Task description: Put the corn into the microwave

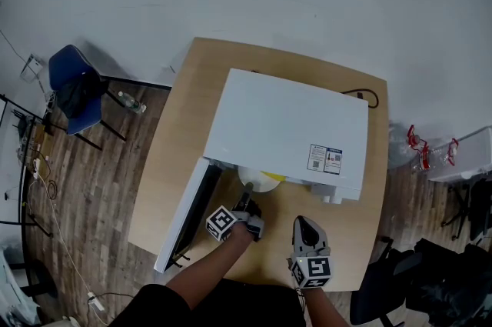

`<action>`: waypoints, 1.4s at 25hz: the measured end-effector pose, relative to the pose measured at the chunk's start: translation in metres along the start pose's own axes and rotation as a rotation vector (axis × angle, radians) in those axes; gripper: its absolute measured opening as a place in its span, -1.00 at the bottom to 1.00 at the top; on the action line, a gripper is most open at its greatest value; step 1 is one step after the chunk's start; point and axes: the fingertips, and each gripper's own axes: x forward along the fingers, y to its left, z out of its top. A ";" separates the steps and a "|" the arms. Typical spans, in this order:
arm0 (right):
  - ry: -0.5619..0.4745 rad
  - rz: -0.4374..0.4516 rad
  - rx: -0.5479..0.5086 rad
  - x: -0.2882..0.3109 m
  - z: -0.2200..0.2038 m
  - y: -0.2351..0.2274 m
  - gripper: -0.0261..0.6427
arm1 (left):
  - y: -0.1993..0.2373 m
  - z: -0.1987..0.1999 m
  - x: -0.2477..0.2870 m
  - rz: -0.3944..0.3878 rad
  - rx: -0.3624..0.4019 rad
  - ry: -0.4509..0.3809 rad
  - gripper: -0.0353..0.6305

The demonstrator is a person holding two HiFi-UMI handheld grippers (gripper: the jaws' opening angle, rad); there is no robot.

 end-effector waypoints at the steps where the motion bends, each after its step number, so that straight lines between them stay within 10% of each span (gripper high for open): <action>1: -0.001 0.000 0.001 0.000 0.000 0.000 -0.74 | 0.000 -0.005 -0.003 -0.007 -0.010 0.015 -0.35; 13: 0.009 -0.010 0.014 -0.011 -0.008 0.000 -0.74 | -0.004 -0.026 0.006 0.016 -0.013 0.079 -0.82; 35: 0.016 -0.010 0.010 -0.003 -0.006 -0.011 -0.74 | -0.010 -0.010 0.051 0.044 -0.018 0.017 -0.82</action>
